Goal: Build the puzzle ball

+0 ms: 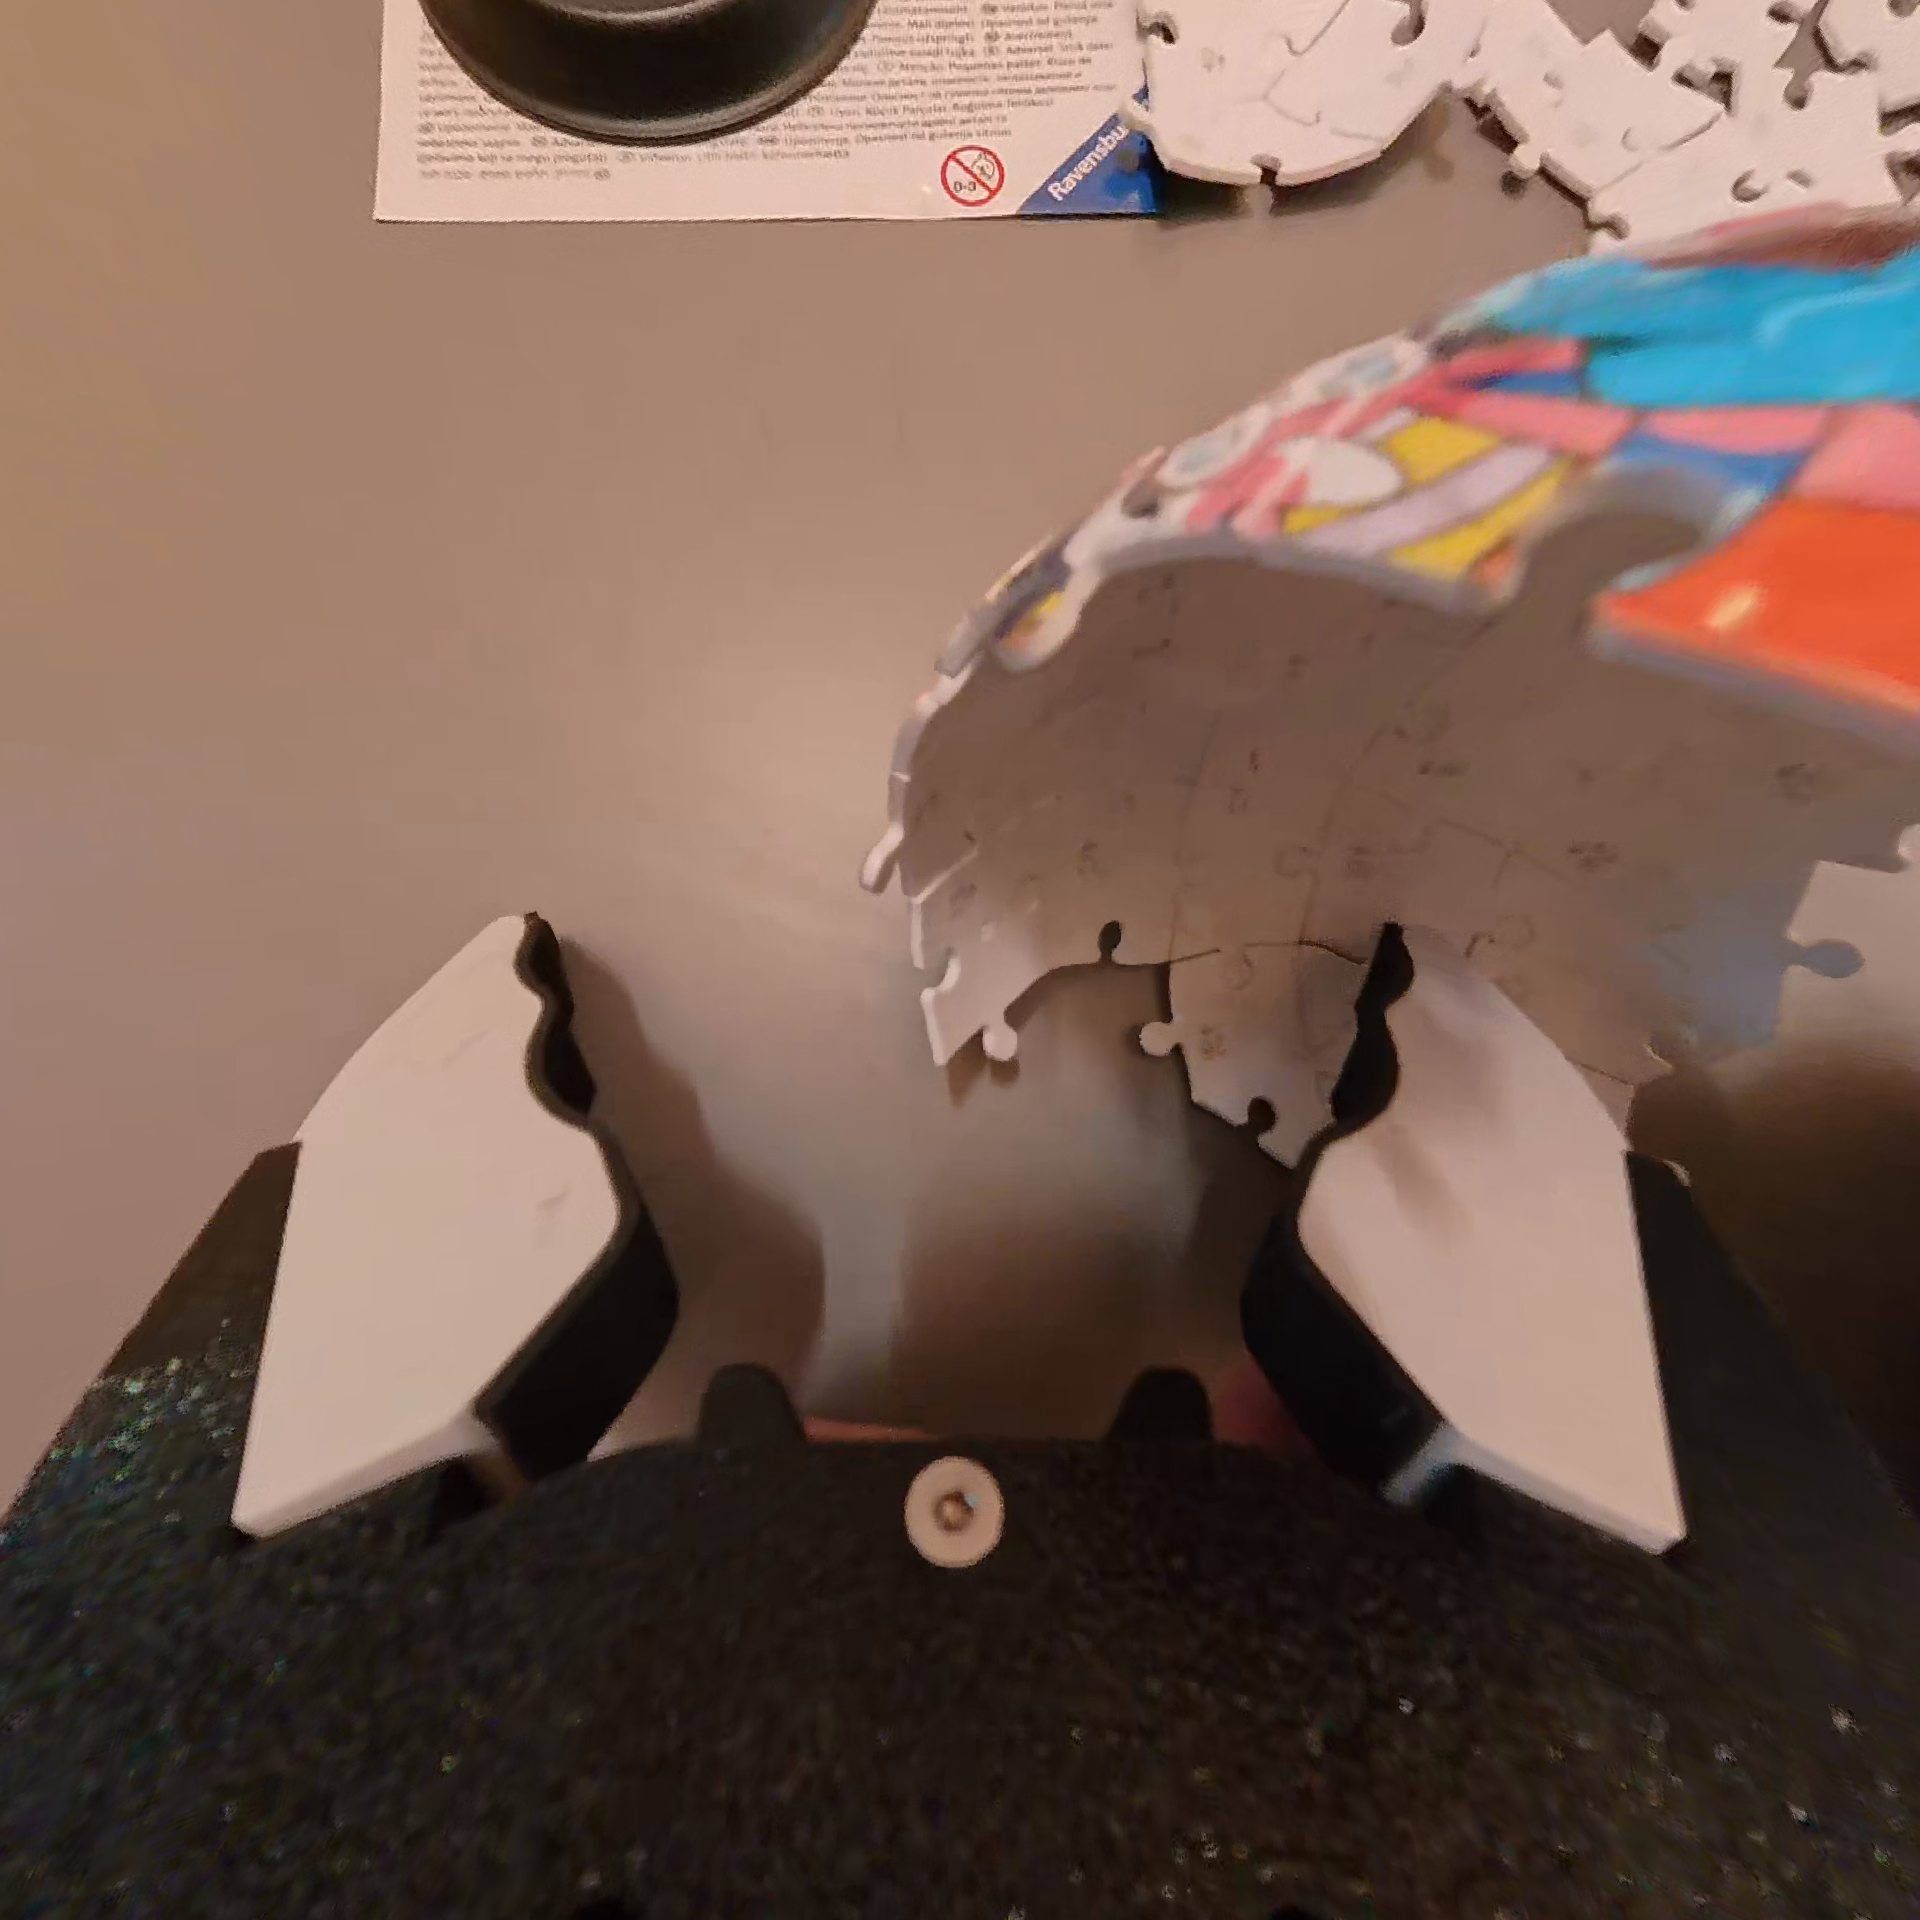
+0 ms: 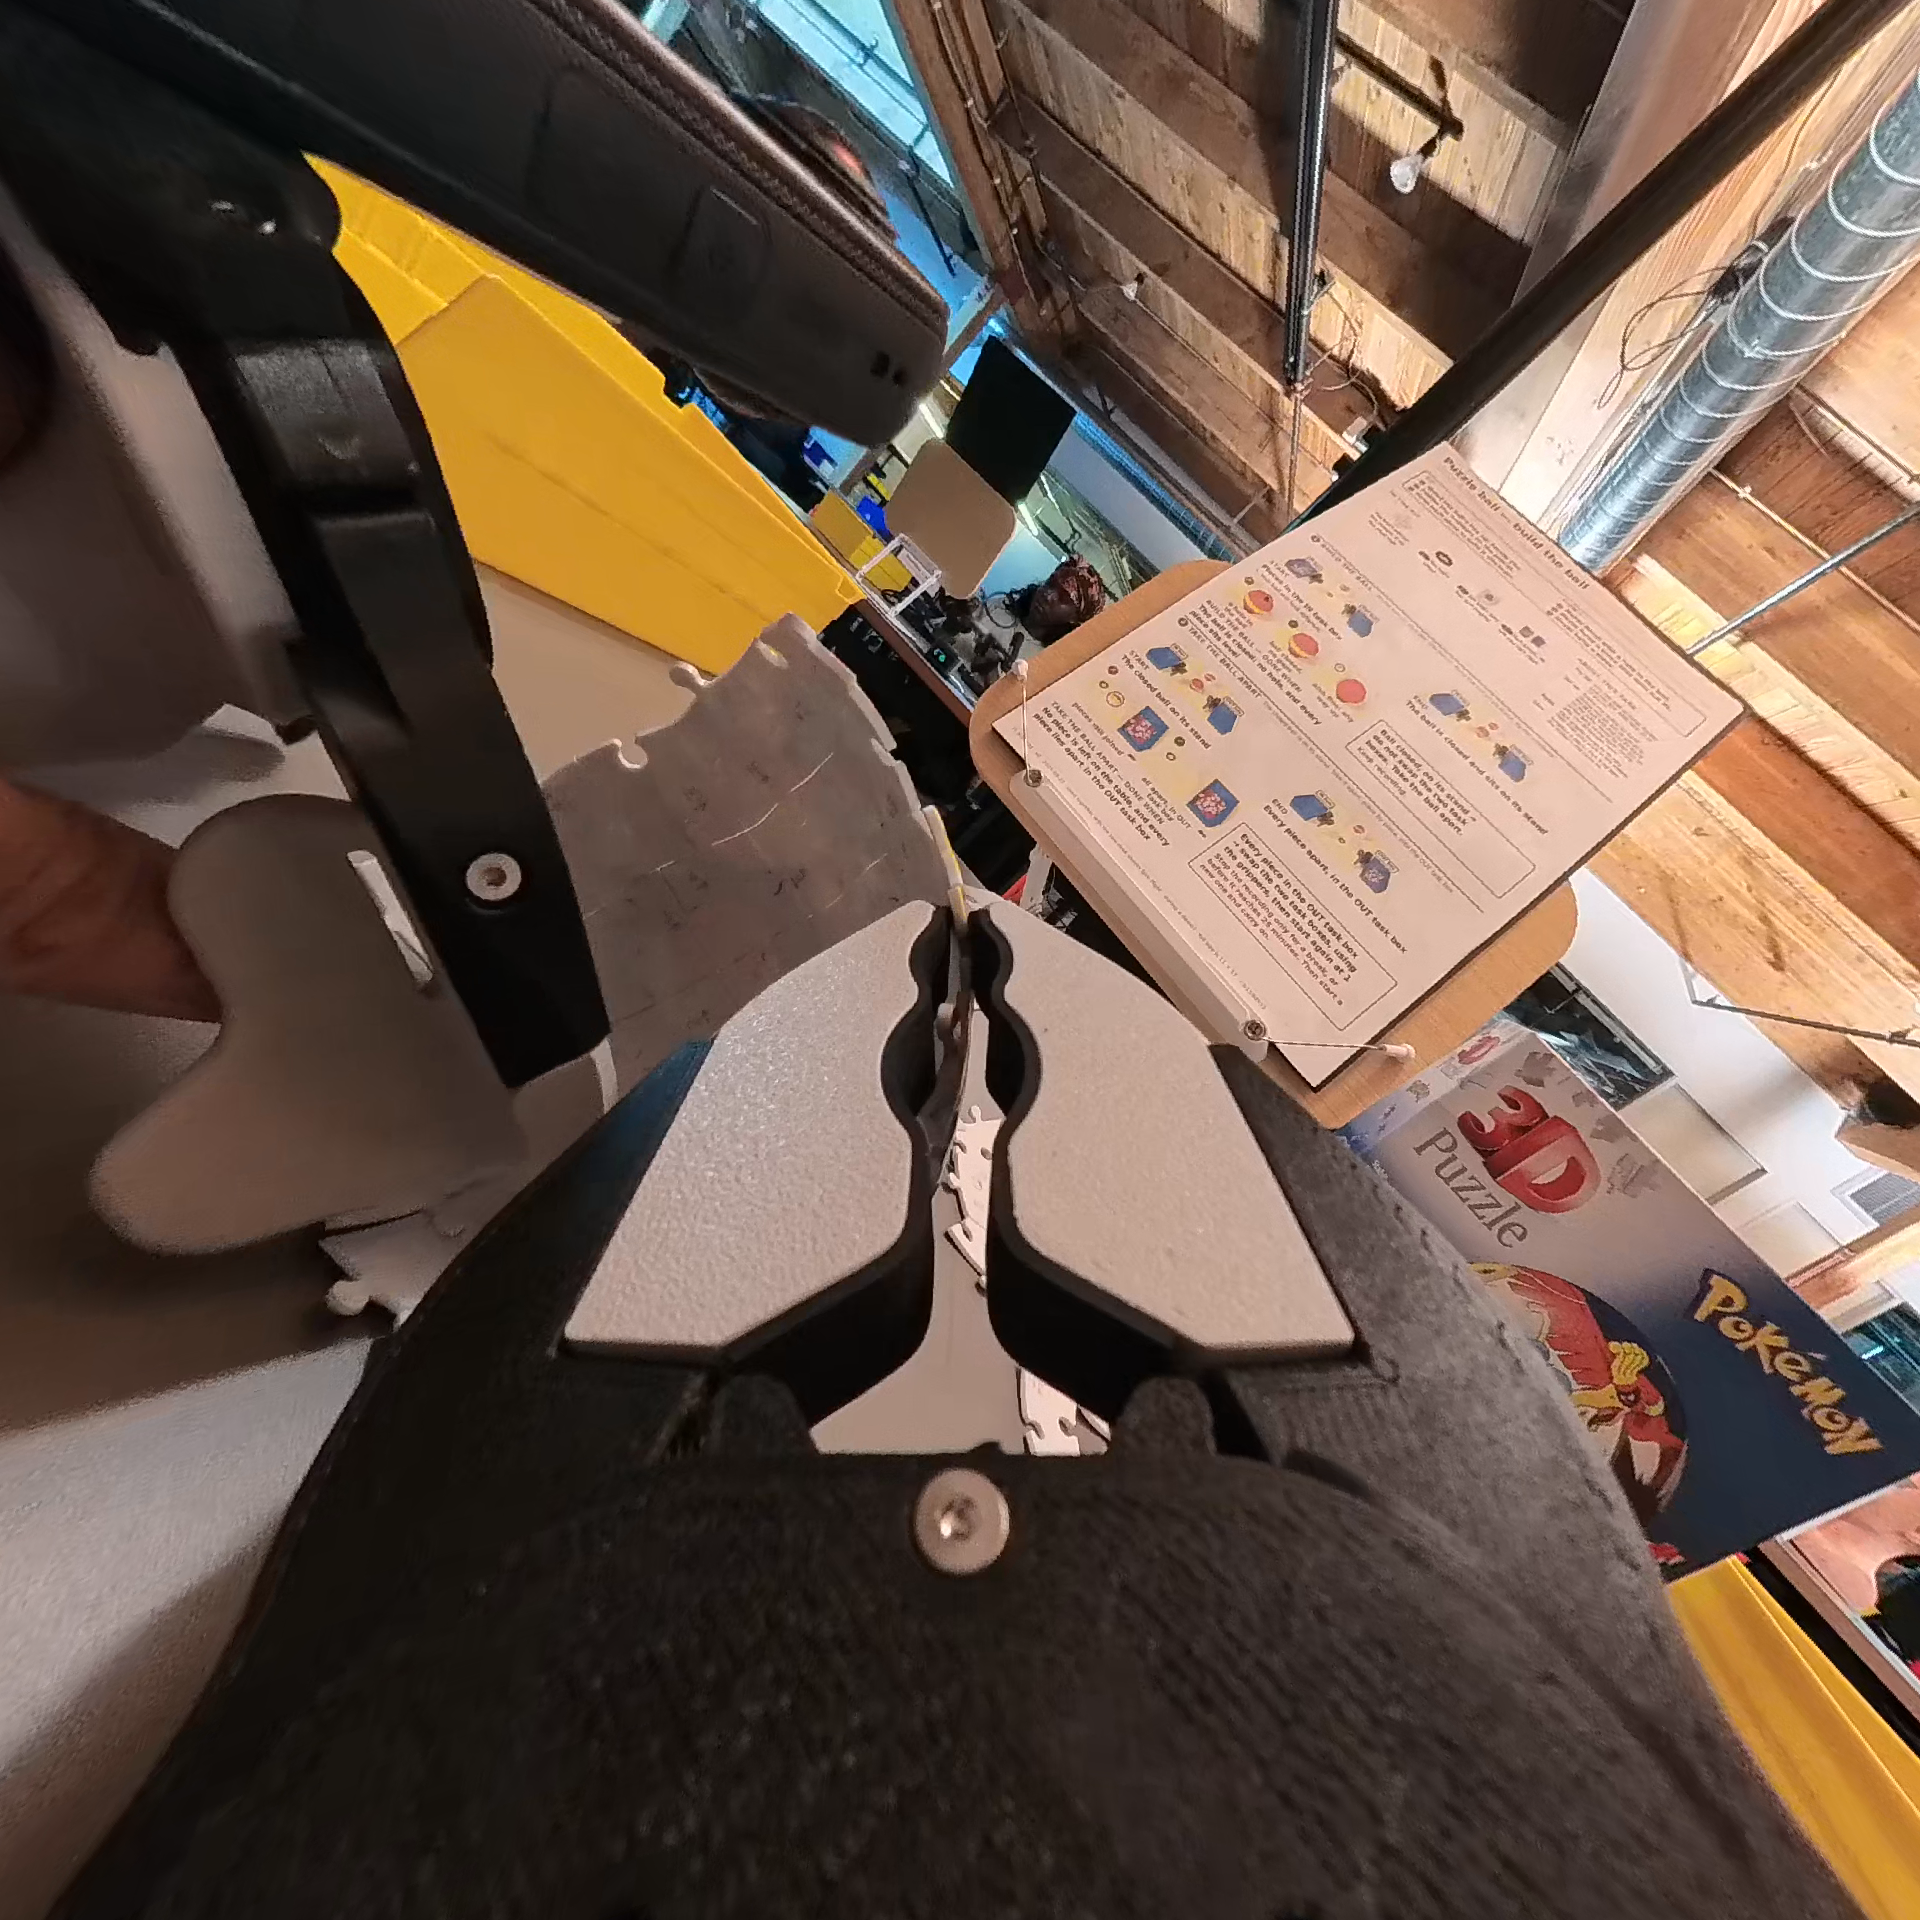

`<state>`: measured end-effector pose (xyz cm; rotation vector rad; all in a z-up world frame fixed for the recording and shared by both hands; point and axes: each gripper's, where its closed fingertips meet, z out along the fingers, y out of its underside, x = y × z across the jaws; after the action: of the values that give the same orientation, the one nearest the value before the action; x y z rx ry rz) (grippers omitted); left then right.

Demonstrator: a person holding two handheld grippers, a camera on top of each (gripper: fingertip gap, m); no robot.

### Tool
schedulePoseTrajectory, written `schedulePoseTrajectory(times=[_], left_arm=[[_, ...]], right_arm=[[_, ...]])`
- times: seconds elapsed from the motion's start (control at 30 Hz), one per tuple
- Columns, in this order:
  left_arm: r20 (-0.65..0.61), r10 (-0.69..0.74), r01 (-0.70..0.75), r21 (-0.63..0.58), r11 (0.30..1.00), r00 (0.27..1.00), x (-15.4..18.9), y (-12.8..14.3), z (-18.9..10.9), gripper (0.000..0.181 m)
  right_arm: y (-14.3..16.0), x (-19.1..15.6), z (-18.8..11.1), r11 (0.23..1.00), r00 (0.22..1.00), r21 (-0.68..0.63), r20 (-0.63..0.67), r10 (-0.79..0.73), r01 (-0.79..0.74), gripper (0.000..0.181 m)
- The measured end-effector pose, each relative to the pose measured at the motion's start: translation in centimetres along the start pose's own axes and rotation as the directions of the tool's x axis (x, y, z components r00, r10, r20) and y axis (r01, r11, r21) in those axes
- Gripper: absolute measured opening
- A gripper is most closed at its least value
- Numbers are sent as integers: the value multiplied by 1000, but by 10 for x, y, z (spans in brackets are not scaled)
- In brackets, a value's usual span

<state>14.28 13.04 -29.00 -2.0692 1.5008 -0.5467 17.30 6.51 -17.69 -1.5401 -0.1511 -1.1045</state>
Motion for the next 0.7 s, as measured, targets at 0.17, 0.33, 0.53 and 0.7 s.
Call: schedulePoseTrajectory(times=[0.17,0.33,0.53,0.7], left_arm=[[1,5,-5,-7,1000,1000,-1,1,1,138],[-17,14,-14,-4,1000,1000,2,2,1,136],[-16,11,-11,-3,1000,1000,1,2,1,135],[-17,29,-29,5,1000,999,2,1,1,135]], right_arm=[[1,1,0,1000,1000,-4,-1,5,-5,4],[2,1,0,1000,1000,-6,-2,9,-9,4],[2,1,0,1000,1000,-8,-3,6,-6,4],[2,1,0,1000,1000,-6,-2,-2,2,4]])
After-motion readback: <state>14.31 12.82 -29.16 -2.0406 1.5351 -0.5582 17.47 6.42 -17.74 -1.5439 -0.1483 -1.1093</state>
